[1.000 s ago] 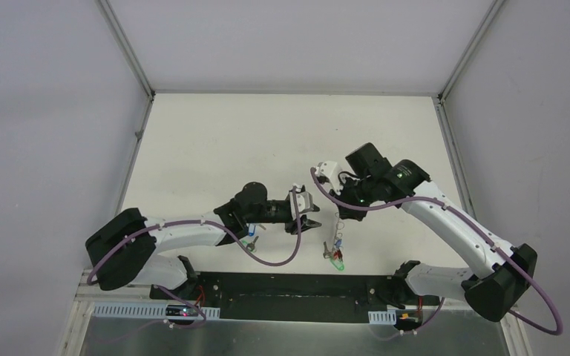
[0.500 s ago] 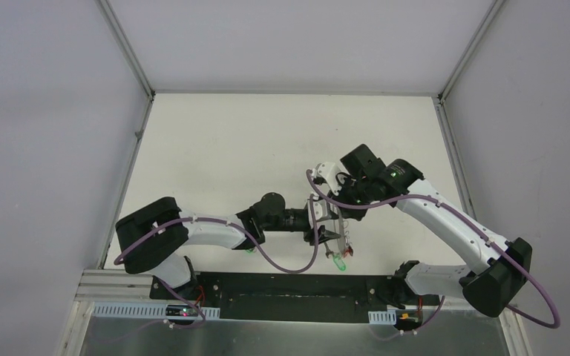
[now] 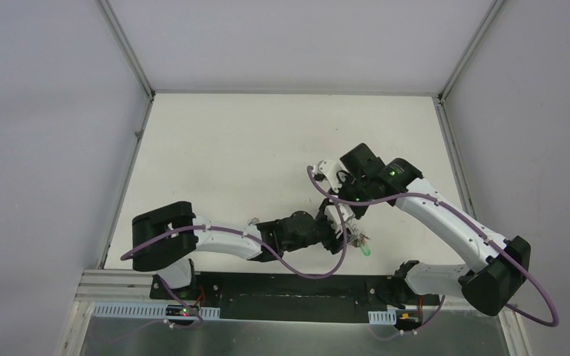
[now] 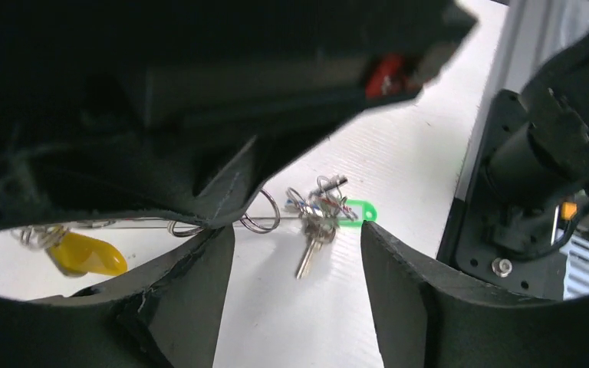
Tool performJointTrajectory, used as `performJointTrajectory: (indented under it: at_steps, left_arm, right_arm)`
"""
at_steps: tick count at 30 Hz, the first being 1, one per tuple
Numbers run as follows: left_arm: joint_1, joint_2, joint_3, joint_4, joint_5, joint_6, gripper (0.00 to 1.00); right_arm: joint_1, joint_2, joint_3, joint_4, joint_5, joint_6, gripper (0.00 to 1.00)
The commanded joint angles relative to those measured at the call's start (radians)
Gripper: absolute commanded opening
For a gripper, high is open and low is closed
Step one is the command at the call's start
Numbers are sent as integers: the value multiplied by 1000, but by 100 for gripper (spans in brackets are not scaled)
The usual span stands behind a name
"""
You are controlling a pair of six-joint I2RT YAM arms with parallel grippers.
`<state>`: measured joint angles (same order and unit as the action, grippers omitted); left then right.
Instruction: Put the keys on the keyring
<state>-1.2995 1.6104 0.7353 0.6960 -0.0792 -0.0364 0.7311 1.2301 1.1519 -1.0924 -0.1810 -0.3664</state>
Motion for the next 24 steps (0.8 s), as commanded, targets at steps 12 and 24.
performJointTrajectory:
  at_steps: [12,24]
  left_arm:
    - [-24,-112,-62,30,-259,15,64]
    - [84,-305,-206,18,97,111,58]
  right_arm:
    - [6,13,63,5,-39,13,0]
    - [7,-18,15,-25,-65,-86,0]
